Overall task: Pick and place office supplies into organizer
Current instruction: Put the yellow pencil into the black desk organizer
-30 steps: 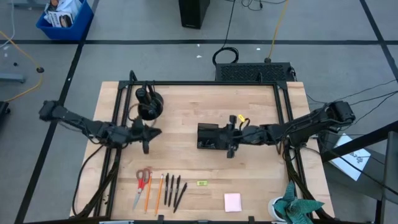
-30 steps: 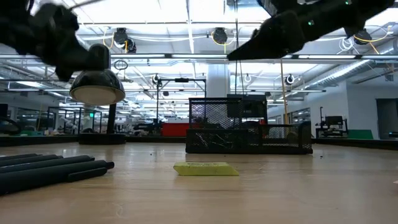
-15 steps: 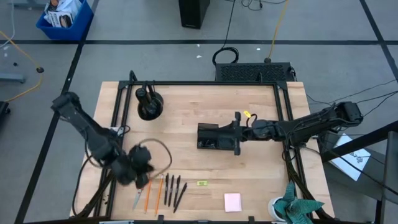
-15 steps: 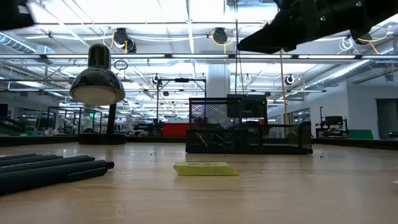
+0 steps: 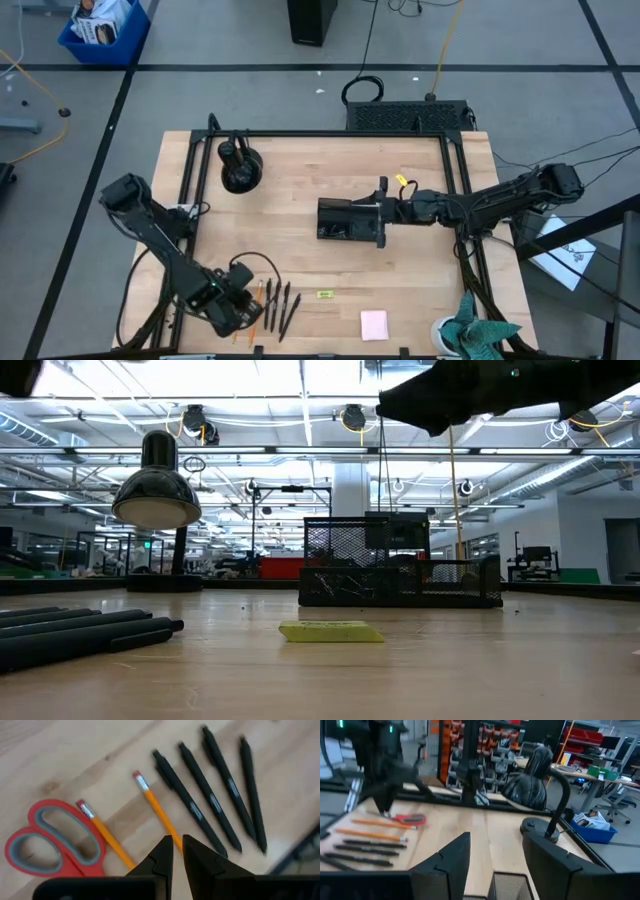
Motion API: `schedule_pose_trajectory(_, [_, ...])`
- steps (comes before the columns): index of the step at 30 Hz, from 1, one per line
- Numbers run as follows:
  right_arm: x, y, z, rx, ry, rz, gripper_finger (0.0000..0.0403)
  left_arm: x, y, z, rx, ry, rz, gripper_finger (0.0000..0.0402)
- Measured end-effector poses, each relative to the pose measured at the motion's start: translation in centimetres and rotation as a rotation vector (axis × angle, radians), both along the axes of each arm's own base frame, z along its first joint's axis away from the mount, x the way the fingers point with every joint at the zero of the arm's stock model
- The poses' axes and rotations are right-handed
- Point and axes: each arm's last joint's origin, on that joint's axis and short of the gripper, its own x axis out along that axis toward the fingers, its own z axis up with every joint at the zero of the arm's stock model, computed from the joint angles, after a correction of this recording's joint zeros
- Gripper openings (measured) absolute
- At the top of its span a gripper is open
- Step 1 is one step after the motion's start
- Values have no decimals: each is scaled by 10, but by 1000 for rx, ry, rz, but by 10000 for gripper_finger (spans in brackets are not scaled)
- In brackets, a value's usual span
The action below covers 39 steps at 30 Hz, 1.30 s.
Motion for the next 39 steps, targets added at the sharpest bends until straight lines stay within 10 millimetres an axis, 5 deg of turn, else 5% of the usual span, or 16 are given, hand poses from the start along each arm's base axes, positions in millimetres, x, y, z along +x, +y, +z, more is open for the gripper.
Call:
schedule_pose_trajectory(12, [0, 0, -4, 19, 34, -2, 180, 28, 21, -20, -13, 110, 108, 47])
schedule_pose_trajectory(25, [0, -5, -4, -4, 42, -21, 181, 35, 29, -19, -10, 123, 63, 50])
schedule_pose_trajectory(39, [0, -7, -3, -3, 35, -27, 183, 45, 23, -45, -92, 217, 110, 227])
